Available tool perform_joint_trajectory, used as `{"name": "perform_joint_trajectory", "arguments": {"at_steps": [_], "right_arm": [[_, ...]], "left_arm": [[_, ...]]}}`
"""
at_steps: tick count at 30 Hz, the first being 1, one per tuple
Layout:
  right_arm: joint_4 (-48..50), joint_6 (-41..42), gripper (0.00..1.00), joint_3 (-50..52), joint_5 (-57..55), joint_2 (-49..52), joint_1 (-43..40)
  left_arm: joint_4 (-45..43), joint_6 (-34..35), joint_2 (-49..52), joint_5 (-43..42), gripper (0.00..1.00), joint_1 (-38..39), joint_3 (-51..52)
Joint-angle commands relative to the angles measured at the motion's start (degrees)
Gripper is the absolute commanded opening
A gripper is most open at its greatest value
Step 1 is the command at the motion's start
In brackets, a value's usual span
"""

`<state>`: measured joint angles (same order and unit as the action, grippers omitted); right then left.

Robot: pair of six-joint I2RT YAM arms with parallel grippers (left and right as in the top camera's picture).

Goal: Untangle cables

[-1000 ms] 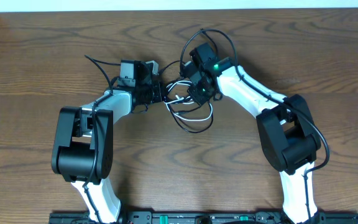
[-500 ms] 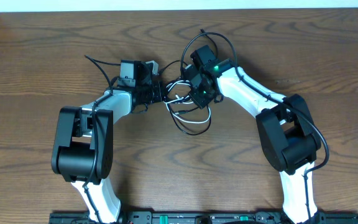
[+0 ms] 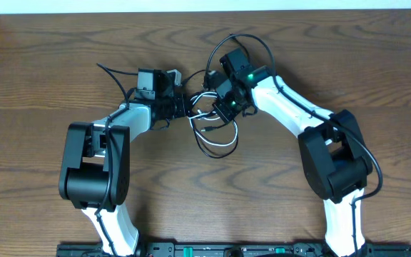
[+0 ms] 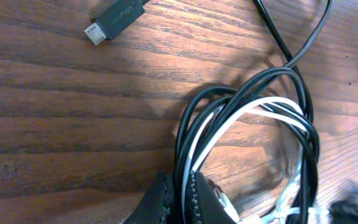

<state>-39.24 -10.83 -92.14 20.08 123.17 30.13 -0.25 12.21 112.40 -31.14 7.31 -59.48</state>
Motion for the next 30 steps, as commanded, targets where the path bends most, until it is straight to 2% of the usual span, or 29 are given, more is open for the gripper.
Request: {"name": "perform_joint_trajectory", "arguments": {"at_steps": [1,8,11,15,17,20,26,30], "right_arm": [[0.1,1.4,0.01,0.3,4.6,-2.5,-0.2],[1.2,1.3,0.01,0.3,10.1,-4.0,-2.8],[-0.5,-2.6,0.01,0.5,9.9,-3.9,-3.5],[-1.9,-5.4,0.26,1.2,9.9,-3.9,-2.7],[-1.1,-5.4,0.31,2.3,9.9,-3.9,-1.7],[0.6,-5.6,0.36,4.2,9.2,-3.9,-0.4],[2.4,-5.2,0.36,5.7,-2.1,-3.8,0.9],[2.4,-4.2,0.37,5.7,-3.9,-3.8,0.5]], "left_arm": [[0.0,-0.1,-0.1,0.2,0.08,-0.2,0.5],[0.0,-0.1,-0.1,0.2,0.08,-0.2,0.5],[0.0,-0.1,-0.1,0.2,0.08,-0.2,0.5],[0.0,-0.1,-0.1,0.2,0.08,-0.2,0.5],[0.0,-0.1,-0.1,0.2,0.08,-0.2,0.5],[0.1,-0.1,-0.1,0.2,0.08,-0.2,0.5],[0.5,-0.1,-0.1,0.2,0.08,-0.2,0.5],[0.4,-0.1,-0.1,0.2,0.08,-0.2,0.5]]}}
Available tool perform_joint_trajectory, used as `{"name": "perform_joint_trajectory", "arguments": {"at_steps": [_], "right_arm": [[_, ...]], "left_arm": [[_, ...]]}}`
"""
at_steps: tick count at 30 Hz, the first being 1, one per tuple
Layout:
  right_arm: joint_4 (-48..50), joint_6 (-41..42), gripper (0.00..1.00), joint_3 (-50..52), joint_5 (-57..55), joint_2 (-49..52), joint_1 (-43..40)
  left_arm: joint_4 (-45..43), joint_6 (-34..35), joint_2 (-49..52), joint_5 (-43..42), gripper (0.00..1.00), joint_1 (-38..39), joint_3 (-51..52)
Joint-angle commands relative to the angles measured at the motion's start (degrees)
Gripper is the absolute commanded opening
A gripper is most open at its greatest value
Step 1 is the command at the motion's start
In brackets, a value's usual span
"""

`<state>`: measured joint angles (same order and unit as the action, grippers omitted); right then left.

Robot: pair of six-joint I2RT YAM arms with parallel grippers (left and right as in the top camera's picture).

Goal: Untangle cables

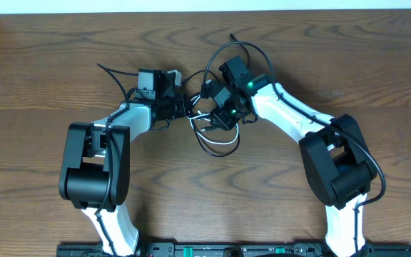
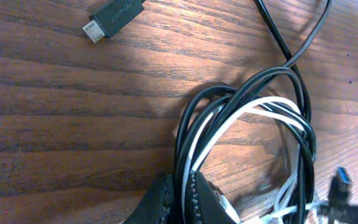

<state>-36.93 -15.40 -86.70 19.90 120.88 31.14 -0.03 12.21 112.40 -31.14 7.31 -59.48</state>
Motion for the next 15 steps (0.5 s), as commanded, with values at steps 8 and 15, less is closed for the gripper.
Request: {"name": "perform_joint_trajectory", "arguments": {"at_steps": [8,15], "right_arm": [[1.9,0.4,0.38,1.8,-6.8,-1.5,-0.7],[2.8,0.6,0.39,2.5,-9.3,-0.8,-0.8]], "left_arm": [[0.2,-0.1,-0.1,0.2,0.08,-0.2,0.5],[0.2,-0.1,-0.1,0.2,0.08,-0.2,0.5]]}}
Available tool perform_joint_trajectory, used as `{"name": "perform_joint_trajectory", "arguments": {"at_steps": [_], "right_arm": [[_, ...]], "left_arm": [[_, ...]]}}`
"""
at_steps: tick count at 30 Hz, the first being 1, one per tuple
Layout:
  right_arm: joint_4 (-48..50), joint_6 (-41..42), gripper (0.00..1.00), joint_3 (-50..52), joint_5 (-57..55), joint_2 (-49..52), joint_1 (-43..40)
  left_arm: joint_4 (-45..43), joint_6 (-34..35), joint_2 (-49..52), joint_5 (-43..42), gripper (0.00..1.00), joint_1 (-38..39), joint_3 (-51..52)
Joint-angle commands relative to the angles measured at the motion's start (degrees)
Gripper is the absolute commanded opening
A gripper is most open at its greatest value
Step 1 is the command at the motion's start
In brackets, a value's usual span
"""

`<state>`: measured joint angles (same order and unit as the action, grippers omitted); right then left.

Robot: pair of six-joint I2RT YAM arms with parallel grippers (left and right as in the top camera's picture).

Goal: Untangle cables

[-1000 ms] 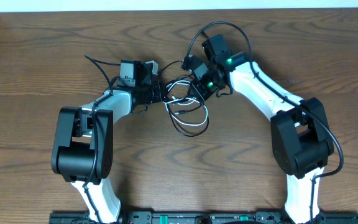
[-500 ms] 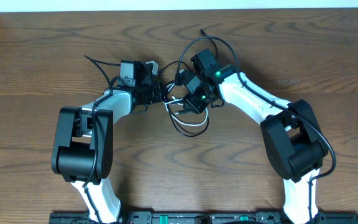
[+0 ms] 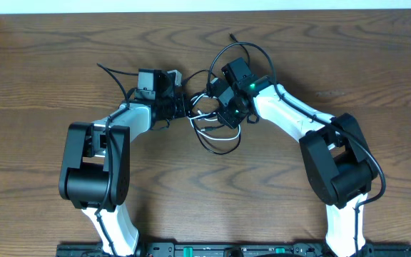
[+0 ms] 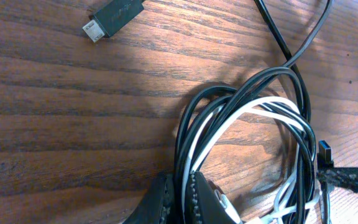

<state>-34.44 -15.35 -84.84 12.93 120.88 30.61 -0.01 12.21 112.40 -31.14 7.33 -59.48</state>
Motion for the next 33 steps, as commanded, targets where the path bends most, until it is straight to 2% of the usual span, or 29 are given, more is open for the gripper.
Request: {"name": "perform_joint_trajectory", "arguments": {"at_steps": [1,7,10,15,22,28,31,32,33], "right_arm": [[0.3,0.5,0.39,0.6,-2.3,-0.3,-0.3],[0.4,2.2,0.37,0.6,-1.7,0.8,-0.2],[1.4,4.4,0.33,0.6,-1.5,0.8,-0.2],[2.2,5.6,0.33,0.6,1.2,0.8,-0.1],[2.3,-4.6,0.34,0.7,-0.2,1.2,1.2],[5.4,-6.7,0.34,0.7,-2.9,2.5,1.3],[5.3,-6.6,0.26,0.7,-3.4,3.0,1.3],[5.3,-6.6,0.18,0.7,-3.5,3.0,1.3],[5.3,-6.6,0.14,0.7,-3.6,3.0,1.3]], "left_arm": [[0.2,-0.1,-0.1,0.2,0.08,-0.2,0.5],[0.2,-0.1,-0.1,0.2,0.08,-0.2,0.5],[0.2,-0.1,-0.1,0.2,0.08,-0.2,0.5],[0.2,-0.1,-0.1,0.2,0.08,-0.2,0.5],[0.2,-0.1,-0.1,0.2,0.08,-0.2,0.5],[0.4,-0.1,-0.1,0.2,0.08,-0.2,0.5],[0.4,-0.1,-0.1,0.2,0.08,-0.2,0.5],[0.4,-0.1,-0.1,0.2,0.08,-0.2,0.5],[0.4,-0.1,-0.1,0.2,0.08,-0.2,0.5]]}}
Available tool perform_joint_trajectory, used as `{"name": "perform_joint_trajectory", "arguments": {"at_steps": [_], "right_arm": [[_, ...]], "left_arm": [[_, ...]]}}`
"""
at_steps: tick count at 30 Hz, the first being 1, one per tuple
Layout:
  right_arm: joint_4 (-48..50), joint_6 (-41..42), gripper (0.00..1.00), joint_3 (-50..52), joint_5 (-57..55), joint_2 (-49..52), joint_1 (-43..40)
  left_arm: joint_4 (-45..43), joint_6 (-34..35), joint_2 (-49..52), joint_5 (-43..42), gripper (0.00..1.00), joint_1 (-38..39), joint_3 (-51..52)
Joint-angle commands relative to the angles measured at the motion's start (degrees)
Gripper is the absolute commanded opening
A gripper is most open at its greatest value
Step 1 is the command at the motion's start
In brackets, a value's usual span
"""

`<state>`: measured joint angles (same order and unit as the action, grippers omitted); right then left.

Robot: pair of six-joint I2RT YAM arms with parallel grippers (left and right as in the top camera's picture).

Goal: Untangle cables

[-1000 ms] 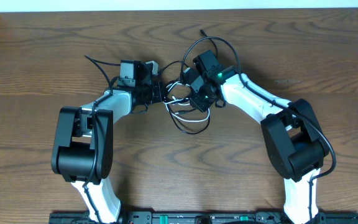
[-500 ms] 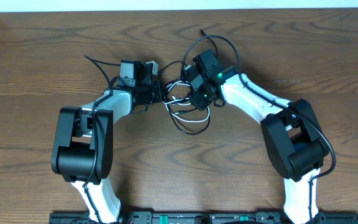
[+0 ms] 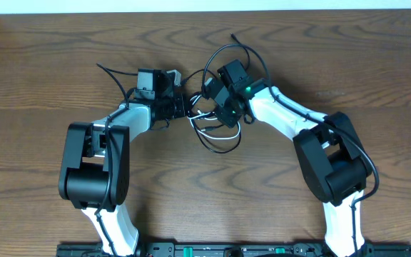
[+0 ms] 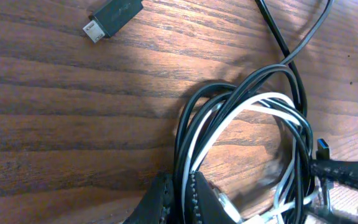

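Note:
A tangle of black and white cables (image 3: 216,134) lies at the table's middle, between my two grippers. My left gripper (image 3: 183,108) grips its left side. In the left wrist view that gripper (image 4: 182,196) is shut on black and white strands of the bundle (image 4: 247,118). My right gripper (image 3: 222,108) sits on the tangle's right side. One of its dark fingers (image 4: 350,169) shows with a blue-tipped USB plug (image 4: 323,149) at its tip, apparently held. A black cable loop (image 3: 245,48) arches over the right wrist.
A loose black micro-USB plug (image 4: 114,15) lies on the wood beyond the bundle. A thin black cable end (image 3: 109,71) trails off to the left of the left arm. The brown wooden table (image 3: 48,43) stretches all round, and both arm bases stand near the front edge.
The right gripper's finger and the blue-tipped plug have shifted slightly in the left wrist view, and the white loop now spreads wider to the right. The left gripper holds the same strands.
At first the left gripper was shut on the bundle with the right gripper at its far side, out of the left wrist view. Then the blue-tipped plug came into view at the lower right. It later stood higher beside the loops with the right finger, where it is now.

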<state>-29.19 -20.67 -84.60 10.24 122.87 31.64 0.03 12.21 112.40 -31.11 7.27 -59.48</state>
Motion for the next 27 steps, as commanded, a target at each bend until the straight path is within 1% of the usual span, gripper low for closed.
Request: {"name": "perform_joint_trajectory", "arguments": {"at_steps": [1,3,5,7,9,11,14,16,18,22,24,27], "right_arm": [[0.0,-1.3,0.12,0.5,-0.9,1.0,0.3],[0.0,-1.2,0.11,0.5,-0.9,1.0,0.3],[-0.3,-1.2,0.01,0.5,-0.9,1.0,0.3],[-0.5,-1.2,0.01,0.4,-0.9,1.0,0.3],[-0.3,1.1,0.01,0.4,-0.7,0.5,0.3],[-0.3,3.1,0.01,0.3,1.8,-0.5,0.2],[0.2,3.8,0.01,0.3,6.4,-2.6,-0.2],[1.2,6.5,0.01,0.3,6.4,-4.1,-0.8],[2.3,7.5,0.01,0.3,7.2,-5.0,-1.4],[2.6,6.6,0.01,0.3,14.8,-5.1,-2.3],[1.4,5.9,0.01,0.3,16.1,-5.1,-2.6],[0.2,4.9,0.01,0.3,19.9,-5.1,-3.8]], "left_arm": [[0.4,-0.1,-0.1,0.2,0.08,-0.1,0.5],[0.4,-0.1,-0.1,0.2,0.08,-0.1,0.5],[0.4,-0.1,-0.1,0.5,0.08,-0.1,0.5],[0.4,-0.2,-0.1,0.8,0.08,-0.1,0.5],[0.4,-0.6,-0.1,0.8,0.08,-0.1,0.5],[0.4,-0.8,-0.1,0.8,0.08,-0.1,0.5],[0.4,-1.0,-0.1,0.8,0.08,-0.1,0.5],[0.4,-1.0,-0.1,0.8,0.08,-0.1,0.5],[0.4,-1.0,-0.1,0.8,0.08,-0.1,0.5],[0.4,-1.0,-0.1,0.8,0.08,-0.1,0.5],[0.5,-1.0,-0.1,0.9,0.08,-0.1,0.5],[1.3,-1.0,-0.1,3.9,0.08,-0.1,0.5]]}}
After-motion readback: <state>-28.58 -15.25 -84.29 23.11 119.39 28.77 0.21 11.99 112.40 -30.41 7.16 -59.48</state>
